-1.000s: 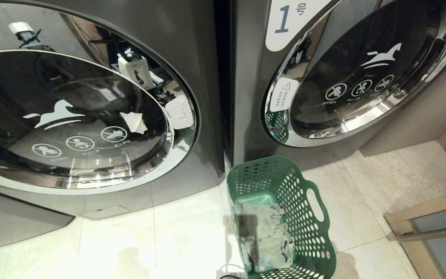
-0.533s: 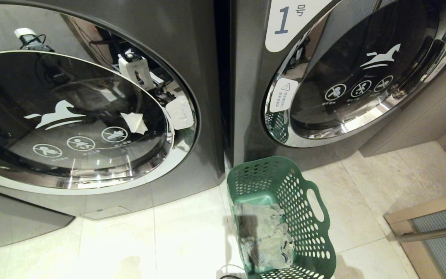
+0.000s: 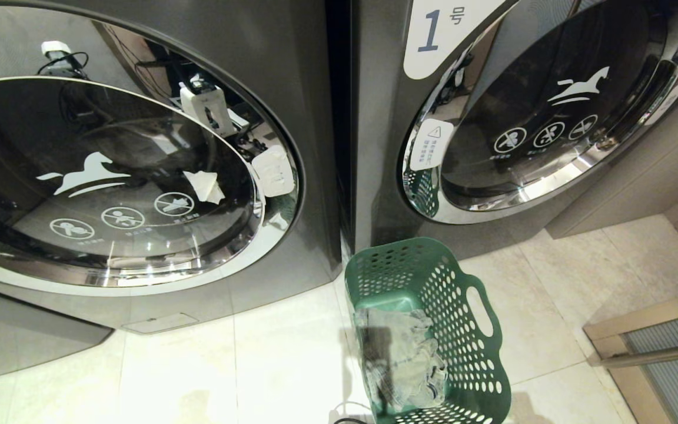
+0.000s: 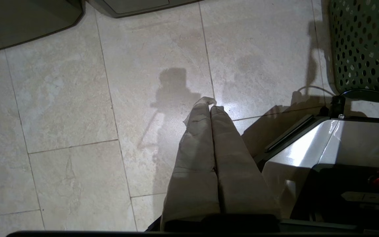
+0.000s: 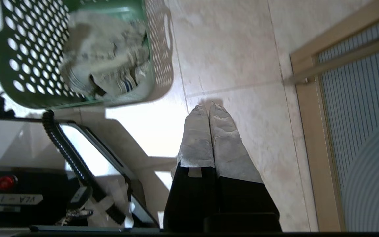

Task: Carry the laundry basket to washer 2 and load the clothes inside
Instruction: Open the lid of the washing machine

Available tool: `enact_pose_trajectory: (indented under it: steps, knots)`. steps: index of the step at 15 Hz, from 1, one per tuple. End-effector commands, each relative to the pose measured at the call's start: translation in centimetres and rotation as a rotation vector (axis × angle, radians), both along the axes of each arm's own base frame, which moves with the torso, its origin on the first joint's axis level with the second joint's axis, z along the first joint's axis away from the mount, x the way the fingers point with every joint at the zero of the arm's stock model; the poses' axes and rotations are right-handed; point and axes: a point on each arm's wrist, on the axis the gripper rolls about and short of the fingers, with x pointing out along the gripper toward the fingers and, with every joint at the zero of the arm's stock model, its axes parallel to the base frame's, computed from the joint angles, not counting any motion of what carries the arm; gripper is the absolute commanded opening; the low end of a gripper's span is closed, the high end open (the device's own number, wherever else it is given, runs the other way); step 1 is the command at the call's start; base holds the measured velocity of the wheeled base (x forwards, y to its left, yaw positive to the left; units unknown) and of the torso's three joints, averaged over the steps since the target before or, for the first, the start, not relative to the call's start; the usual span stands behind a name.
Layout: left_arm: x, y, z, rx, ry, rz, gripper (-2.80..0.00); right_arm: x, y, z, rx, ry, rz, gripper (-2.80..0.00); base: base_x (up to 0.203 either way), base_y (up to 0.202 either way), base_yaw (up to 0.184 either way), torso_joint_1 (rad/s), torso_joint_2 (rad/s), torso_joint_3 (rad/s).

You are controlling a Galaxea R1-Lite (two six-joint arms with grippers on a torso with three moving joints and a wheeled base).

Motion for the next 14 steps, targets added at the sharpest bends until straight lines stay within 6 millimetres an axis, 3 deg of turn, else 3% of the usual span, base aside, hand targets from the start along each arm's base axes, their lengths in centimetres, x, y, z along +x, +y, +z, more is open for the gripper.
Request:
enact_pose_trajectory:
  steps: [1, 7, 14]
  knots:
    - [0.0, 0.0, -0.1, 0.016, 0.005, -0.010, -2.80, -1.0, 0.0, -0.3, -0.001, -0.105, 0.030, -2.80, 0.000, 0.000, 0.000, 0.000, 0.00, 0.000]
    - [-0.1, 0.0, -0.1, 0.008, -0.019, -0.166, -2.80, -1.5, 0.0, -0.5, -0.008, -0.161, 0.036, -2.80, 0.000, 0.000, 0.000, 0.000, 0.00, 0.005]
    - [-2.3, 0.0, -0.7, 0.037, -0.288, -0.164, -2.80, -1.5, 0.0, -0.5, 0.005, -0.160, 0.037, -2.80, 0.000, 0.000, 0.000, 0.000, 0.00, 0.000]
